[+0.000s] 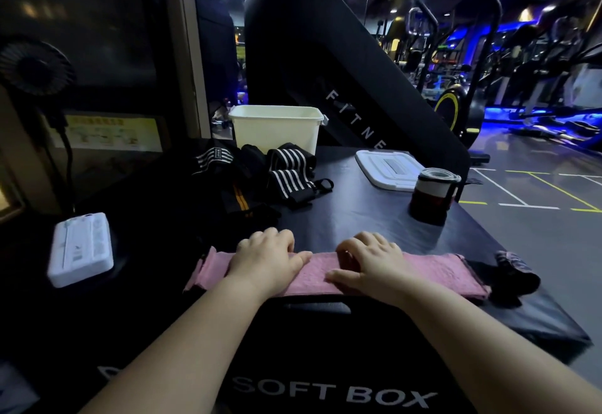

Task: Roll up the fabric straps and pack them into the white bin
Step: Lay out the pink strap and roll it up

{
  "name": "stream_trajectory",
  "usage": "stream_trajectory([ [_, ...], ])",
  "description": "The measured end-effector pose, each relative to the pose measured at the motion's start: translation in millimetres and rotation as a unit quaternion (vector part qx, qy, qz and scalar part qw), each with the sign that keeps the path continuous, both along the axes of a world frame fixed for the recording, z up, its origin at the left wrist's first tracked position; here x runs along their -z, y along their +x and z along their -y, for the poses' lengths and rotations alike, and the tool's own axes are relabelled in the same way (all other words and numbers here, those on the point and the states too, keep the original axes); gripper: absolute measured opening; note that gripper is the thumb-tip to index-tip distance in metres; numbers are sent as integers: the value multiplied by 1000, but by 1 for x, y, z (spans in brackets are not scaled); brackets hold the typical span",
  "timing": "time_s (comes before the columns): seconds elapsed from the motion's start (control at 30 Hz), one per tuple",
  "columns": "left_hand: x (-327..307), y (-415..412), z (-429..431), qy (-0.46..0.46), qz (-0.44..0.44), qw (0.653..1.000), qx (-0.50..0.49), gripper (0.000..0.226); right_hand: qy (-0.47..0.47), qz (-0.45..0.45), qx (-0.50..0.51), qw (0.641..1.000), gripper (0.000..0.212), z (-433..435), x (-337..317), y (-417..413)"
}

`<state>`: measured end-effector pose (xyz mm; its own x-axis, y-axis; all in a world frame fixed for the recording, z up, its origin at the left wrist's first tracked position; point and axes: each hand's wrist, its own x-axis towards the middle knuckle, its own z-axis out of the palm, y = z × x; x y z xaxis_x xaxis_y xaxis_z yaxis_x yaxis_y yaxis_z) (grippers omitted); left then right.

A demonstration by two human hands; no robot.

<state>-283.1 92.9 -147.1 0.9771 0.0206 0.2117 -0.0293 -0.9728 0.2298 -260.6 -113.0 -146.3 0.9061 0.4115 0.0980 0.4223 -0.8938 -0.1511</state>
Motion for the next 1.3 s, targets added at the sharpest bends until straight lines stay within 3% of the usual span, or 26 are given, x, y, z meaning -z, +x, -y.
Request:
stream_trajectory([
  [0.1,2,-3,-17,10,-27,999,-29,38,4,-18,6,1000,75,0,-4,2],
  [0.3,2,-2,-22,17,-59,998,-34,39,28,-36,-33,998,51,-8,-20,5],
  [0.53,-1,0,-19,-36,-30,999,19,32,25,-50,-56,997,64,2,-22,9],
  [0.7,2,3,0,-18,96,991,93,22,19,-32,-18,999,59,25,-21,14],
  [0.77,3,6,16,-51,108,982,148,24,27,-27,25,999,53,43,-21,18],
  [0.87,7,14,43,-64,58,974,210,41,48,-19,112,992,53,70,-21,22],
  [0.93,8,22,61,-44,-5,977,211,40,56,-16,162,985,53,80,-20,23],
  [1.07,-2,40,87,-52,-48,980,188,40,56,-15,220,974,50,83,-18,24],
  [1.3,-9,70,105,-34,-129,979,156,46,-22,-103,189,976,43,86,-40,38],
])
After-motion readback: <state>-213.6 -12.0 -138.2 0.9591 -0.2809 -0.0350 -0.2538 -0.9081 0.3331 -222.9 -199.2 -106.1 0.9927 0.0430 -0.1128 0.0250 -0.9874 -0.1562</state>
